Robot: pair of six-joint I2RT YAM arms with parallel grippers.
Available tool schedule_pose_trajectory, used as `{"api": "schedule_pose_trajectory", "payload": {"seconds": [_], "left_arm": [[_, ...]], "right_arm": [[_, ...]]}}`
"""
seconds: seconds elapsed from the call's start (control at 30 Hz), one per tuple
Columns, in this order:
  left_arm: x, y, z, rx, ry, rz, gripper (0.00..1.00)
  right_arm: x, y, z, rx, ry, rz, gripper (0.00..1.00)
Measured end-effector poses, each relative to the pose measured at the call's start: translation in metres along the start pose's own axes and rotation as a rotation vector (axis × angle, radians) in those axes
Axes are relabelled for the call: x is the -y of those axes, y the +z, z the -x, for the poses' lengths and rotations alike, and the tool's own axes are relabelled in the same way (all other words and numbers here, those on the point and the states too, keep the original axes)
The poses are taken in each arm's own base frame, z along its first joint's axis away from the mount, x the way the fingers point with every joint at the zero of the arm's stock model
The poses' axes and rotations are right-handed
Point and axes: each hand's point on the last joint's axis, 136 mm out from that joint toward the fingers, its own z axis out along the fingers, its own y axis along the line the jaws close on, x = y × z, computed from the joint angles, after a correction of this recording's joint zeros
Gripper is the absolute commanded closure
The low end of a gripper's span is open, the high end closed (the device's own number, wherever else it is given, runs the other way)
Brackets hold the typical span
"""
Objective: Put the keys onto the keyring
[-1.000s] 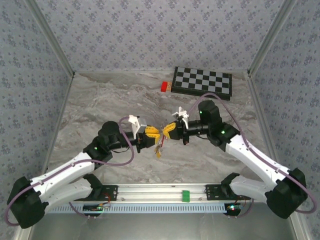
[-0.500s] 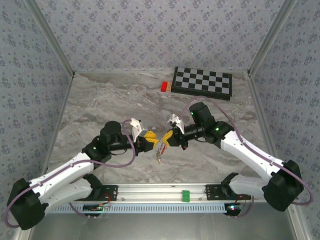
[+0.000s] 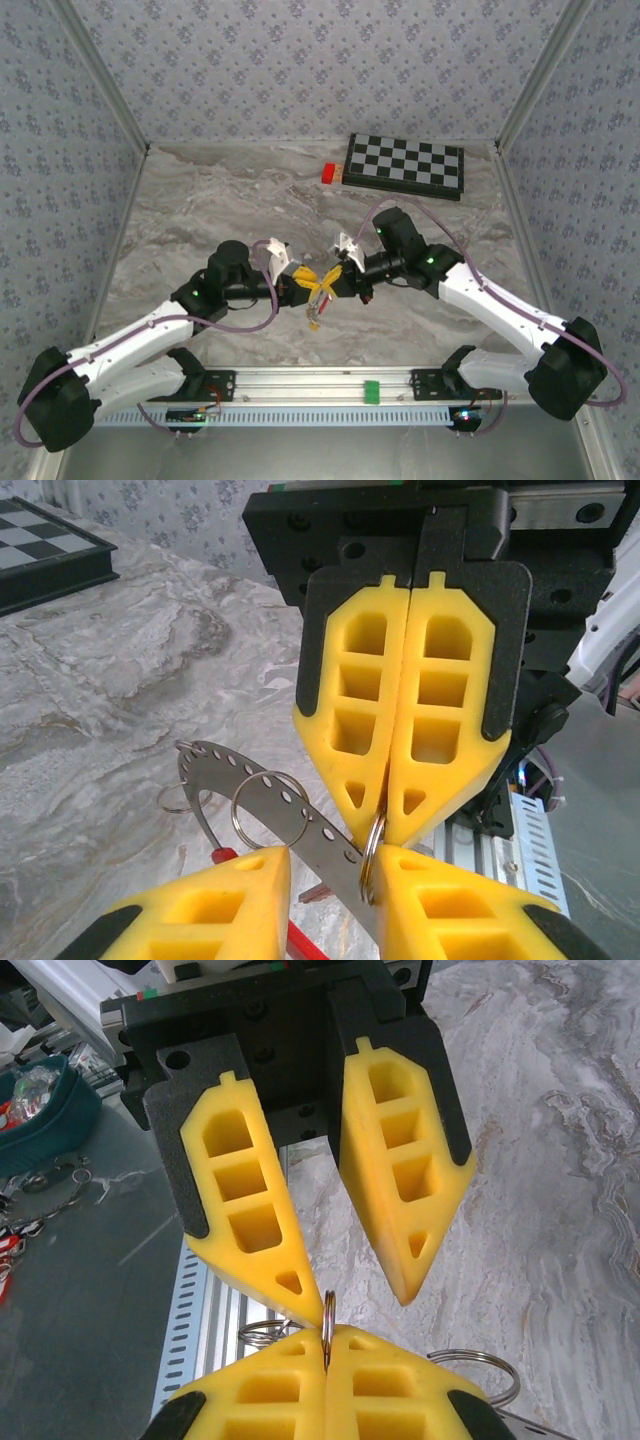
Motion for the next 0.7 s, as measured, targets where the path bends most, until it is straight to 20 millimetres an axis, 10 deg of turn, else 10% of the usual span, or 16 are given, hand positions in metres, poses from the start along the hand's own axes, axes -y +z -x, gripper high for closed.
{"api": "schedule_pose_trajectory", "payload": {"seconds": [0.5, 0.7], "left_arm": [[0.0063, 0.0059, -0.0021, -0.007, -0.047, -0.084, 1.00], [0.0052, 0.0058, 0.0056, 0.023, -0.035, -0.076, 1.00]], "right_arm": [[0.0019, -0.0003, -0.0030, -0.012, 0.012, -0.012, 1.00], [0.0031, -0.0054, 0.0017, 0.023, -0.002, -0.043, 0.78]]}}
